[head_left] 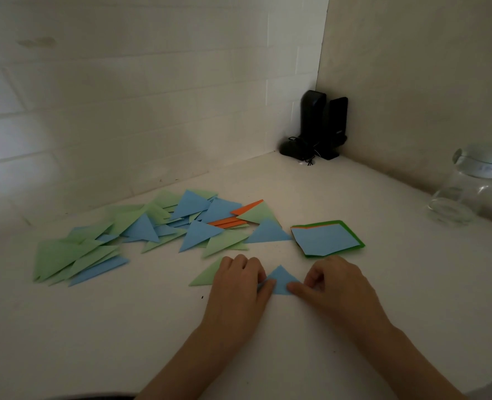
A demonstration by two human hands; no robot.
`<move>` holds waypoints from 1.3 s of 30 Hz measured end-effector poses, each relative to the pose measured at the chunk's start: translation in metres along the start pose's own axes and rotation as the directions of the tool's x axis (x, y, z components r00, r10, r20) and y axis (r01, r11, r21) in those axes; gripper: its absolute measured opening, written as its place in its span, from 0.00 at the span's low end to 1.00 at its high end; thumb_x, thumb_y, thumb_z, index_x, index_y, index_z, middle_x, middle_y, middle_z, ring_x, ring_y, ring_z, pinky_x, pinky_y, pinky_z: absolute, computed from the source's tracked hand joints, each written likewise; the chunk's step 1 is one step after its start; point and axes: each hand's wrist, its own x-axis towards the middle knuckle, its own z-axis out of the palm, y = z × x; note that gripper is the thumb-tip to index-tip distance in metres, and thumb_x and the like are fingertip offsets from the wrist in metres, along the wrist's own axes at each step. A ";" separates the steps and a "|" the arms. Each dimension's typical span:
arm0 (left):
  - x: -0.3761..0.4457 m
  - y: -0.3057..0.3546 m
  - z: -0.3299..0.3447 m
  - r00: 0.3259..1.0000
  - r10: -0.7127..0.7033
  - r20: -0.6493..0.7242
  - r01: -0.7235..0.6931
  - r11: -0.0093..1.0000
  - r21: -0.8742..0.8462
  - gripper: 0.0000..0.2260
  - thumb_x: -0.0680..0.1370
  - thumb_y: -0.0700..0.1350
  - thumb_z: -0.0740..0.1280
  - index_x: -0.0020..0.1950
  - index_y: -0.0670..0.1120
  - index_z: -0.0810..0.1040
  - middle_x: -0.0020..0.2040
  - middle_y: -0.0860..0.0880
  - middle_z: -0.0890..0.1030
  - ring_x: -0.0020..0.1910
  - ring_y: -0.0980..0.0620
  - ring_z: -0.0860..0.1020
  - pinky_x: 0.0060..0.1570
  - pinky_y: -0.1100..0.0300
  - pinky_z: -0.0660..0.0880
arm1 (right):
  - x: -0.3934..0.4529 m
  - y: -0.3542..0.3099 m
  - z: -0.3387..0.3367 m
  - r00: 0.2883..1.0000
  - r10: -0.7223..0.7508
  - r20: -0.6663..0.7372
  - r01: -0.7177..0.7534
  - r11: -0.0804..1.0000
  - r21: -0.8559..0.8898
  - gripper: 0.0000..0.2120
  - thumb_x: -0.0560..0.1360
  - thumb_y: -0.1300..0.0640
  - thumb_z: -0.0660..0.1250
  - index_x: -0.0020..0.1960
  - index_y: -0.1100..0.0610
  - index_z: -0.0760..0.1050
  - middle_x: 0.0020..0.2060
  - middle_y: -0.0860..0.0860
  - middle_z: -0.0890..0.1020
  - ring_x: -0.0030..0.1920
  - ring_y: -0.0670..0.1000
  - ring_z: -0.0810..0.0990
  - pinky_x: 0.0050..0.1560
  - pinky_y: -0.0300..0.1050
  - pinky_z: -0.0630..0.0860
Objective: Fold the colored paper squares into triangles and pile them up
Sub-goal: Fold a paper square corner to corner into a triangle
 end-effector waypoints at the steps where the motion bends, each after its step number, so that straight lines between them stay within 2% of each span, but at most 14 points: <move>1: 0.000 -0.001 -0.001 1.000 -0.006 0.002 0.007 1.000 -0.012 0.09 0.75 0.50 0.67 0.39 0.50 0.70 0.38 0.54 0.71 0.40 0.53 0.66 0.40 0.59 0.66 | 0.000 0.003 -0.001 1.000 -0.009 -0.005 0.009 0.999 0.033 0.15 0.65 0.39 0.72 0.33 0.46 0.71 0.38 0.44 0.74 0.39 0.43 0.73 0.40 0.42 0.72; 3: -0.001 0.000 -0.003 1.000 -0.019 0.011 0.019 0.999 -0.030 0.08 0.76 0.48 0.67 0.40 0.49 0.71 0.39 0.53 0.72 0.41 0.53 0.66 0.41 0.60 0.65 | 0.000 0.007 -0.002 0.999 -0.036 -0.015 0.037 0.995 0.095 0.13 0.65 0.43 0.74 0.33 0.46 0.71 0.37 0.45 0.75 0.37 0.43 0.74 0.39 0.39 0.72; 5: -0.001 -0.001 -0.005 0.999 -0.022 0.035 0.023 0.999 -0.041 0.05 0.77 0.46 0.66 0.43 0.48 0.72 0.40 0.53 0.72 0.42 0.53 0.67 0.42 0.61 0.64 | -0.002 0.010 -0.003 0.998 -0.067 -0.013 0.068 0.990 0.127 0.13 0.66 0.47 0.75 0.34 0.45 0.70 0.37 0.45 0.75 0.36 0.42 0.74 0.36 0.32 0.68; 8: -0.002 -0.001 -0.011 0.998 -0.028 0.060 0.031 0.998 -0.054 0.02 0.78 0.42 0.63 0.46 0.48 0.73 0.42 0.53 0.72 0.44 0.53 0.67 0.43 0.61 0.64 | -0.005 0.010 -0.001 0.996 -0.082 -0.016 0.084 0.983 0.160 0.12 0.68 0.51 0.74 0.35 0.46 0.70 0.39 0.47 0.75 0.37 0.42 0.73 0.35 0.30 0.66; 11: -0.003 0.001 -0.014 0.997 -0.022 0.074 0.023 1.000 -0.004 0.06 0.75 0.36 0.64 0.47 0.47 0.75 0.43 0.52 0.74 0.44 0.52 0.70 0.42 0.58 0.68 | -0.007 0.009 0.003 0.996 -0.081 -0.041 0.087 0.982 0.170 0.12 0.69 0.52 0.73 0.35 0.46 0.70 0.39 0.47 0.74 0.37 0.43 0.73 0.35 0.30 0.66; 13: -0.003 0.006 -0.013 0.998 0.003 0.057 -0.006 0.999 0.050 0.12 0.68 0.31 0.69 0.44 0.46 0.75 0.40 0.50 0.75 0.38 0.51 0.72 0.32 0.57 0.71 | -0.008 0.009 0.004 0.996 -0.082 -0.046 0.089 0.982 0.166 0.13 0.69 0.52 0.73 0.35 0.46 0.69 0.39 0.47 0.74 0.37 0.43 0.72 0.36 0.31 0.65; 15: -0.003 0.015 -0.013 0.999 0.023 0.026 -0.026 0.996 0.087 0.12 0.67 0.32 0.71 0.41 0.47 0.74 0.37 0.50 0.75 0.34 0.52 0.72 0.26 0.60 0.68 | -0.009 0.008 0.005 0.995 -0.087 -0.050 0.094 0.982 0.163 0.13 0.69 0.51 0.72 0.35 0.45 0.68 0.39 0.47 0.73 0.37 0.44 0.73 0.37 0.32 0.66; 17: -0.003 0.022 -0.012 0.999 0.048 0.007 -0.049 0.994 0.099 0.02 0.75 0.41 0.67 0.45 0.46 0.75 0.40 0.50 0.75 0.37 0.52 0.72 0.30 0.60 0.67 | -0.010 0.008 0.006 0.994 -0.093 -0.058 0.101 0.981 0.168 0.13 0.70 0.51 0.72 0.35 0.45 0.68 0.39 0.46 0.72 0.38 0.44 0.73 0.40 0.37 0.69; 21: -0.001 0.028 -0.011 0.994 -0.054 0.098 0.051 0.998 0.041 0.12 0.77 0.50 0.65 0.57 0.47 0.72 0.53 0.50 0.70 0.50 0.52 0.69 0.46 0.60 0.69 | -0.011 0.008 0.007 0.994 -0.097 -0.058 0.105 0.982 0.157 0.10 0.71 0.51 0.71 0.38 0.48 0.70 0.40 0.46 0.72 0.39 0.46 0.74 0.46 0.43 0.72; 25: 0.004 0.032 -0.014 0.990 -0.099 0.103 0.104 0.994 -0.041 0.13 0.75 0.45 0.69 0.57 0.49 0.73 0.54 0.51 0.71 0.49 0.53 0.72 0.48 0.60 0.71 | -0.011 0.008 0.008 0.993 -0.098 -0.070 0.108 0.983 0.147 0.09 0.71 0.50 0.70 0.39 0.48 0.70 0.40 0.45 0.71 0.40 0.46 0.74 0.46 0.43 0.73; 29: 0.000 0.027 -0.012 0.991 -0.118 0.063 0.126 0.983 -0.132 0.12 0.73 0.42 0.71 0.54 0.50 0.74 0.51 0.53 0.71 0.41 0.57 0.71 0.41 0.67 0.68 | -0.011 0.011 0.011 0.988 -0.120 -0.094 0.133 0.982 0.137 0.10 0.72 0.50 0.70 0.39 0.48 0.69 0.40 0.45 0.70 0.41 0.47 0.74 0.46 0.44 0.73; 32: -0.005 0.023 -0.012 0.991 -0.120 0.055 0.128 0.976 -0.176 0.10 0.73 0.41 0.71 0.51 0.50 0.75 0.48 0.54 0.73 0.40 0.58 0.71 0.40 0.70 0.68 | -0.011 0.014 0.013 0.983 -0.142 -0.120 0.157 0.979 0.130 0.09 0.72 0.51 0.70 0.40 0.50 0.70 0.40 0.46 0.71 0.40 0.47 0.74 0.45 0.43 0.73; 36: -0.005 0.015 -0.017 0.987 -0.149 0.056 0.159 0.957 -0.243 0.08 0.74 0.38 0.69 0.48 0.50 0.76 0.43 0.55 0.76 0.39 0.59 0.73 0.40 0.70 0.70 | -0.012 0.017 0.011 0.972 -0.172 -0.161 0.200 0.965 0.173 0.10 0.71 0.53 0.71 0.38 0.48 0.70 0.38 0.44 0.72 0.37 0.44 0.73 0.39 0.32 0.69; 39: 0.006 -0.002 -0.020 0.988 -0.154 0.022 0.154 0.953 -0.259 0.10 0.73 0.35 0.68 0.47 0.49 0.77 0.41 0.56 0.76 0.39 0.59 0.73 0.41 0.66 0.71 | -0.010 0.020 0.007 0.952 -0.191 -0.241 0.233 0.959 0.163 0.10 0.69 0.54 0.73 0.42 0.48 0.71 0.41 0.43 0.73 0.34 0.42 0.74 0.37 0.28 0.68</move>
